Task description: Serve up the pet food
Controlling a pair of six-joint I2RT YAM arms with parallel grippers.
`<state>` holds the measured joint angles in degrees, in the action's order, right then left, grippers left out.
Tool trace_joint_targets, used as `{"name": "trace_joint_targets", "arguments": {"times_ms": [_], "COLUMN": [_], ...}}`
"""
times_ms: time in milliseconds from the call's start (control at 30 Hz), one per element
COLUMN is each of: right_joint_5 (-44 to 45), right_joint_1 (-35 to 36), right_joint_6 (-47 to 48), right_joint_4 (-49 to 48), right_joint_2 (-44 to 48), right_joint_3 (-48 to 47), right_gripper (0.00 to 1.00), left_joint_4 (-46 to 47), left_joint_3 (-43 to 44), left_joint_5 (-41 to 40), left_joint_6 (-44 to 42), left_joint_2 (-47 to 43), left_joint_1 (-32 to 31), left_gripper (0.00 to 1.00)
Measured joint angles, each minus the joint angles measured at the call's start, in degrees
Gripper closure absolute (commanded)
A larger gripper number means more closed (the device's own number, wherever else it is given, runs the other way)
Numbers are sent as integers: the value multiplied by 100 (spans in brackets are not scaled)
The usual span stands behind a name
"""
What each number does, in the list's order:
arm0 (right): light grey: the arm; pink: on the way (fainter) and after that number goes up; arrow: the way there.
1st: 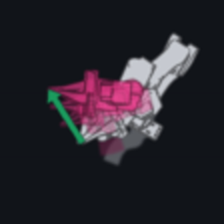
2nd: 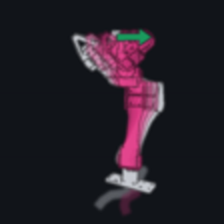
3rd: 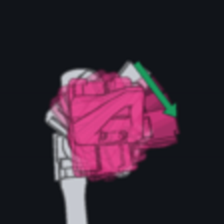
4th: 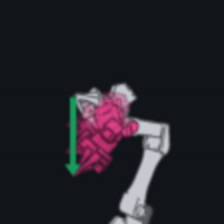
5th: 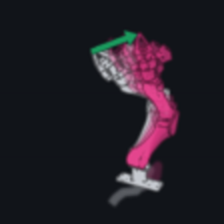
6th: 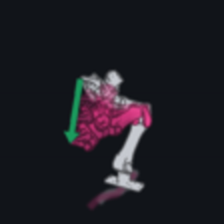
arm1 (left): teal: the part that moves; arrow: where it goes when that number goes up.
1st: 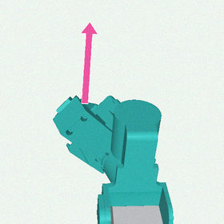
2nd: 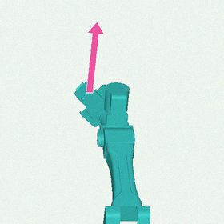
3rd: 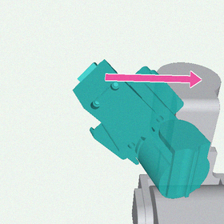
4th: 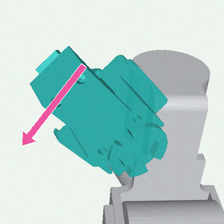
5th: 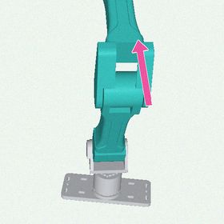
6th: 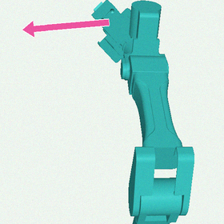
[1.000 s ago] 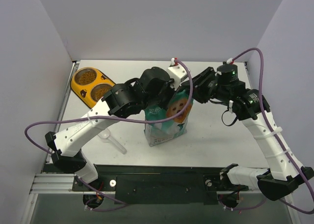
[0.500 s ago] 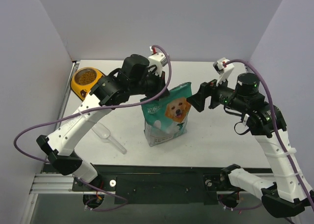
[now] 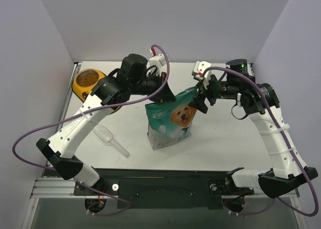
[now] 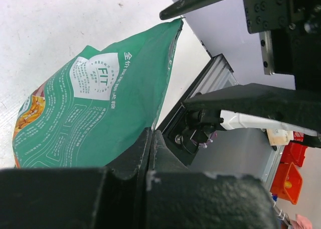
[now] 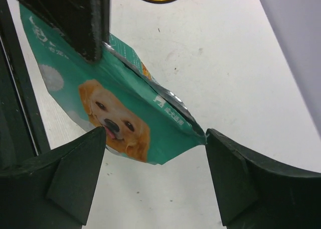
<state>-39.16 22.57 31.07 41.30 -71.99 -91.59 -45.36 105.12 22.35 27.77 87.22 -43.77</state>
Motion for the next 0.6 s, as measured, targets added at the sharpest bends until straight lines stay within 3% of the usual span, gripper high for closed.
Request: {"name": "trace_joint_targets", "arguments": {"times_ms": [200,500,600], "right_joint_5": [496,1021,1134], "right_joint_1": [608,1021,1126], "right_joint_6": [1021,1801,1930], "right_joint_4": [638,960,1064], "right_joint_2": [-275,-669,-688], "right_joint_3": [-671,-1021,-1082], "right_gripper": [30,35,44], "left_joint_4": [-37,-4,17], "left_joint_3": [0,-20,-24], "left_joint_5": [157,308,352], "left_joint_6": [55,68,87], "left_joint_2": [11,33,50], "left_joint_1": [11,11,11], "left_gripper": [100,100,100]}}
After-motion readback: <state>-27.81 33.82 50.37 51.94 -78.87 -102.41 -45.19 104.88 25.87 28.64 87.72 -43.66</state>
